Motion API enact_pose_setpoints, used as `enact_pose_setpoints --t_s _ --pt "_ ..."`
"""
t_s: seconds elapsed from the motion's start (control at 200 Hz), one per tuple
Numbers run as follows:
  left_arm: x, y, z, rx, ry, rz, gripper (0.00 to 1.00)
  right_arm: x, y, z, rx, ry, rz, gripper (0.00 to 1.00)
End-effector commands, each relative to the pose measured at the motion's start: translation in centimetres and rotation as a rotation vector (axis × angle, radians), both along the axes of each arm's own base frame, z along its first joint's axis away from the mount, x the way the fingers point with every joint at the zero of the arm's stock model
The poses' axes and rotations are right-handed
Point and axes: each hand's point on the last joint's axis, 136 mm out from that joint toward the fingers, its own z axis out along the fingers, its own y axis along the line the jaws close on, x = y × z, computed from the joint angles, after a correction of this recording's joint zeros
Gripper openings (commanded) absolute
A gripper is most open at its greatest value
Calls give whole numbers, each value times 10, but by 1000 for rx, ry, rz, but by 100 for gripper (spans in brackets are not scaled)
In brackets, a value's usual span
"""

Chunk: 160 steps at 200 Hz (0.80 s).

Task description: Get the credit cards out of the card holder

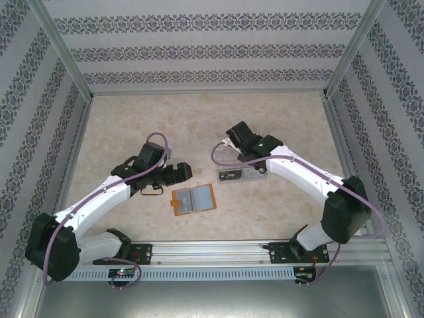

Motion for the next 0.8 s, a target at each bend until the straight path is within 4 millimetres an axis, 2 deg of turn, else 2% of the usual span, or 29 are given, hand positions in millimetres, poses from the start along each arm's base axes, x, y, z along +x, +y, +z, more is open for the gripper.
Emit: enact_pose_setpoints --t_s 0.0,0.12,0.25,0.43,0.625,0.794 --pt "-5 8 -10 16 59 35 91 -15 23 20 266 20 -107 11" --pt "-11 13 -18 31 87 59 83 -30 43 24 453 76 -177 7" --pt "-20 21 -30 42 126 100 74 -52 65 14 627 169 -232 0" --pt "-30 25 -49 25 176 156 65 -84 91 -21 739 307 -271 0" --pt "-36 22 -62 -3 216 173 59 -119 119 -73 797 446 -313 0" --pt "-39 22 -68 5 241 172 56 -137 138 -103 788 512 -311 0"
